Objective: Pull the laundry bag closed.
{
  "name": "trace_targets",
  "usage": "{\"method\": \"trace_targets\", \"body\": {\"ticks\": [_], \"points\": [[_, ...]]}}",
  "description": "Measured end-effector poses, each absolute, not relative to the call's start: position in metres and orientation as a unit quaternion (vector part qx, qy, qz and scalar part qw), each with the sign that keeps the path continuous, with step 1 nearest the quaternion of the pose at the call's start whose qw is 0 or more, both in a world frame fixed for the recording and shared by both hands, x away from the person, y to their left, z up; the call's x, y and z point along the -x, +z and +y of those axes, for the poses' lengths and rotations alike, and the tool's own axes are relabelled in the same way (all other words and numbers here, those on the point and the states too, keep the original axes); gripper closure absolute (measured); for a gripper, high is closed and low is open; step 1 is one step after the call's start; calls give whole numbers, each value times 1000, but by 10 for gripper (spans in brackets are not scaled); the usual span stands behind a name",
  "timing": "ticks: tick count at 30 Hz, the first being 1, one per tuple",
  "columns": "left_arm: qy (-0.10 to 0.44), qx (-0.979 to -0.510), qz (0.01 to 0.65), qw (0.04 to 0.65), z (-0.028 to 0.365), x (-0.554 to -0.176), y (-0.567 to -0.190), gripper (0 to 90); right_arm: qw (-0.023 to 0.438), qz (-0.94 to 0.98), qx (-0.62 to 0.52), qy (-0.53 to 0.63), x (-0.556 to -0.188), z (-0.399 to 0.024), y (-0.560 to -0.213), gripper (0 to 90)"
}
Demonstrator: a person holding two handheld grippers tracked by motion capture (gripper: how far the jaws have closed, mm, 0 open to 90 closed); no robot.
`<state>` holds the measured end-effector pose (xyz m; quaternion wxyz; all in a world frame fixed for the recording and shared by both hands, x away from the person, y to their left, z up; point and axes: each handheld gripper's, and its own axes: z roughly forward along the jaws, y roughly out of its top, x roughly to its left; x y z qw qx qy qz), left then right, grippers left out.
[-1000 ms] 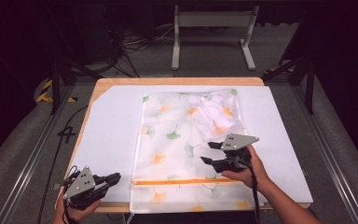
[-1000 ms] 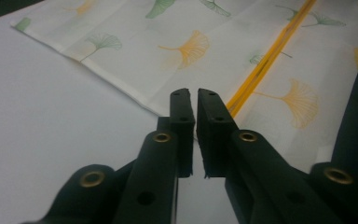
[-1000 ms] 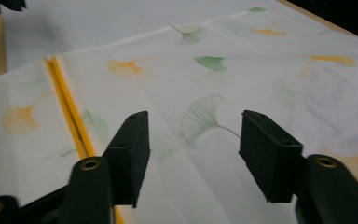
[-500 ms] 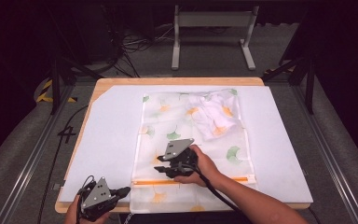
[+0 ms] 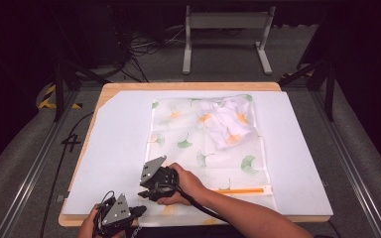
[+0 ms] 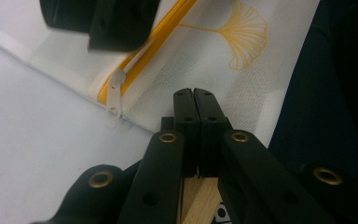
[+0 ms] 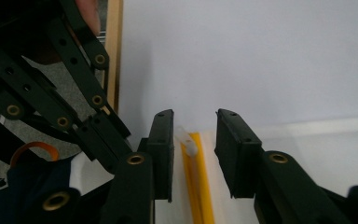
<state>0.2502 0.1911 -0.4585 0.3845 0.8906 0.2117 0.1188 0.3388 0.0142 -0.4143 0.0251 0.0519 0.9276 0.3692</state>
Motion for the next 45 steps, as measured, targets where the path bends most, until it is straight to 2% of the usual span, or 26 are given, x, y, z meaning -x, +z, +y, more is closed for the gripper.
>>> {"method": "trace_targets", "body": {"ticks": [2, 6, 9, 13, 19, 23, 29, 31, 35, 37, 40, 42, 44, 45], "points": [[119, -891, 212, 385, 191, -251, -459, 898, 26, 931, -43, 361, -336, 20, -418, 636], [112, -889, 213, 388, 192, -253, -460, 900, 24, 938, -48, 343, -338, 29, -427, 637], [110, -890, 213, 387, 192, -253, -460, 900, 28, 941, -55, 333, -341, 33, -433, 701], [108, -891, 212, 388, 192, -254, -460, 900, 35, 938, -58, 340, -343, 32, -432, 832], [104, -890, 213, 389, 192, -255, -460, 900, 11, 932, -61, 357, -346, 25, -430, 867], [102, -891, 213, 389, 193, -256, -460, 900, 11, 928, -65, 366, -346, 19, -428, 900], [103, -891, 212, 388, 192, -256, -460, 900, 1, 926, -73, 371, -352, 14, -429, 899], [103, -891, 211, 388, 193, -256, -460, 900, 5, 921, -81, 380, -353, 16, -429, 794], [103, -891, 211, 389, 193, -256, -460, 900, 11, 923, -75, 378, -351, 21, -428, 753], [101, -891, 211, 390, 193, -256, -460, 900, -5, 928, -62, 368, -348, 29, -428, 701], [101, -890, 211, 391, 193, -256, -460, 900, 0, 932, -52, 358, -345, 34, -430, 699], [100, -890, 211, 391, 193, -256, -461, 900, 23, 939, -50, 340, -343, 39, -434, 713], [99, -890, 209, 392, 194, -257, -461, 900, 16, 940, -48, 336, -345, 42, -438, 690], [98, -891, 209, 392, 194, -257, -461, 900, 18, 941, -48, 335, -344, 43, -439, 711]]}}
